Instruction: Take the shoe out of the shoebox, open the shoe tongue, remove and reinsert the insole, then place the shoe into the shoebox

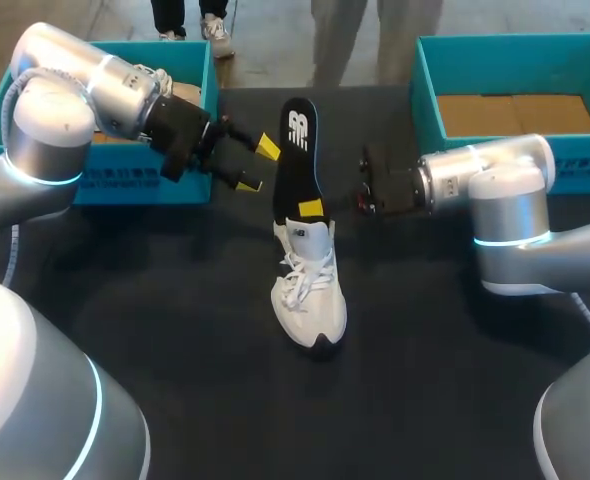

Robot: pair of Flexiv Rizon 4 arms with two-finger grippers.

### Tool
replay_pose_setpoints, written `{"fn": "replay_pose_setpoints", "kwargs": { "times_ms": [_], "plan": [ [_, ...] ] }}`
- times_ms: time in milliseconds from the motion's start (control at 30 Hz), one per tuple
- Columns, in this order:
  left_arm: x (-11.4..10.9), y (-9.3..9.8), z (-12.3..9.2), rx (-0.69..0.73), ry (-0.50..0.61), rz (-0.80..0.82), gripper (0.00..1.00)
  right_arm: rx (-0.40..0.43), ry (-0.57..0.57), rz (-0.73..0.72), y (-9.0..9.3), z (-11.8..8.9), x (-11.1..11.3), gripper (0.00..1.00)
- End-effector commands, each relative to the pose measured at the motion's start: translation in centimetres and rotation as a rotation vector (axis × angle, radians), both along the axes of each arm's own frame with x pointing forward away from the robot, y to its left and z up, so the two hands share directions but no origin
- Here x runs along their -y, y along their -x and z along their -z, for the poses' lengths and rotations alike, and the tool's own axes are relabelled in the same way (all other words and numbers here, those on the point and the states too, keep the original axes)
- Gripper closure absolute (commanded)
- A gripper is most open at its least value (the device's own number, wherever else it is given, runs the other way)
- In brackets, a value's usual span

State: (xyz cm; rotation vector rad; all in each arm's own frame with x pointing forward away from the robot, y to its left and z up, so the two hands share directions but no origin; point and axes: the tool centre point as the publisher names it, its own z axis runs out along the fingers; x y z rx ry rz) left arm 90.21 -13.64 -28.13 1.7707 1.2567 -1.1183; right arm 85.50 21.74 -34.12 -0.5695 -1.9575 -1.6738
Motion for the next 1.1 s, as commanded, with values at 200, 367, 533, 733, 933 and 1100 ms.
{"fn": "replay_pose_setpoints", "kwargs": {
  "times_ms": [200,367,533,733,933,1100],
  "plan": [
    [0.0,-0.1,0.2,-0.001,0.003,0.004,0.00,-0.044,0.013,-0.020,0.8,1.3,-0.1,1.00],
    [0.1,-0.1,0.3,-0.003,0.004,0.005,0.00,-0.037,0.019,-0.010,0.6,1.0,0.0,1.00],
    [0.1,-0.2,0.3,-0.004,0.002,0.008,0.00,-0.018,0.027,-0.014,0.1,0.4,-0.1,0.74],
    [0.2,-0.2,0.3,-0.004,0.002,0.011,0.00,0.000,0.034,-0.018,-0.2,-0.4,-0.1,0.64],
    [0.3,-0.2,0.3,-0.005,0.003,0.013,0.00,0.017,0.040,-0.023,-0.8,-1.2,-0.2,0.63],
    [0.3,-0.2,0.4,-0.003,0.005,0.012,0.00,0.030,0.037,-0.031,-1.5,-1.7,-0.6,0.63]
  ]
}}
